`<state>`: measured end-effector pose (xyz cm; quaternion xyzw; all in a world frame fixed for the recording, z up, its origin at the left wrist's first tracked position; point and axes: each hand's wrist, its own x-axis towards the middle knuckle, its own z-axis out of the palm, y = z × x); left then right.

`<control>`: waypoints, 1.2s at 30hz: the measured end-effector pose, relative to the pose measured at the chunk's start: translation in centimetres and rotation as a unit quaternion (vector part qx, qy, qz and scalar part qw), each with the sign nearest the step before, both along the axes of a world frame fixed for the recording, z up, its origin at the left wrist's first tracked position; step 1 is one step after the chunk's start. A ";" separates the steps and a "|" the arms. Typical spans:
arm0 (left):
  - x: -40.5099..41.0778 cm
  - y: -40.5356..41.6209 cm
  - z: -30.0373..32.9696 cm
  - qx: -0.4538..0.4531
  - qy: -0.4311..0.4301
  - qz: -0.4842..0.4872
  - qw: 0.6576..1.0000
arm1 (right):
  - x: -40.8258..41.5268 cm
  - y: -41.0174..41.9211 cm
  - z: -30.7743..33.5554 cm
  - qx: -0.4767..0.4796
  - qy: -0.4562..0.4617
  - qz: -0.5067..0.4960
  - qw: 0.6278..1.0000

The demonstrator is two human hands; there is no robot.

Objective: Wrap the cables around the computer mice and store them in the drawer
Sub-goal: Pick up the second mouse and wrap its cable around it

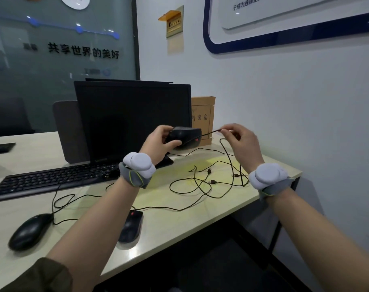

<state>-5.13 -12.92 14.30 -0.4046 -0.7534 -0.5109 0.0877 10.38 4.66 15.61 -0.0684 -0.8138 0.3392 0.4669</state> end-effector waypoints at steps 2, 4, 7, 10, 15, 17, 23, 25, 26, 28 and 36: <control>0.6 0.2 -0.5 -0.038 0.006 -0.024 0.999 | 0.1 0.3 0.6 0.005 0.015 -0.007 1.000; 1.3 0.3 -0.6 -0.067 0.010 -0.060 0.996 | 0.1 0.5 1.0 0.009 0.016 -0.014 1.000; 2.4 0.4 -1.0 -0.041 -0.063 -0.168 0.983 | 0.0 1.3 1.9 -0.017 -0.015 -0.006 1.000; 3.4 0.2 -1.5 0.057 -0.267 -0.331 0.903 | 0.4 1.7 2.1 -0.059 -0.117 0.072 0.989; 4.4 2.1 -1.0 0.258 -0.373 -0.371 0.810 | -0.2 -1.7 -1.4 -0.012 -0.256 0.124 0.958; 4.2 3.0 -0.7 0.325 -0.369 -0.286 0.823 | -0.6 -3.6 -3.2 0.001 -0.359 0.145 0.922; 2.0 2.5 -2.0 0.135 -0.133 0.011 0.982 | -0.7 -5.8 -2.8 0.293 -0.370 -0.011 0.882; 1.7 2.0 -2.5 0.051 -0.062 -0.002 0.997 | -0.6 -5.2 -1.7 0.376 -0.271 -0.076 0.883; 1.7 1.9 -2.7 0.010 -0.029 -0.017 0.999 | -0.5 -4.8 -1.3 0.391 -0.224 -0.083 0.889; 1.6 1.6 -3.1 -0.070 0.020 -0.050 0.996 | -0.4 -4.1 -0.5 0.381 -0.168 -0.081 0.906; 3.3 0.6 -3.2 -0.045 -0.214 -0.272 0.937 | 0.2 -0.8 0.7 0.461 -0.156 -0.049 0.872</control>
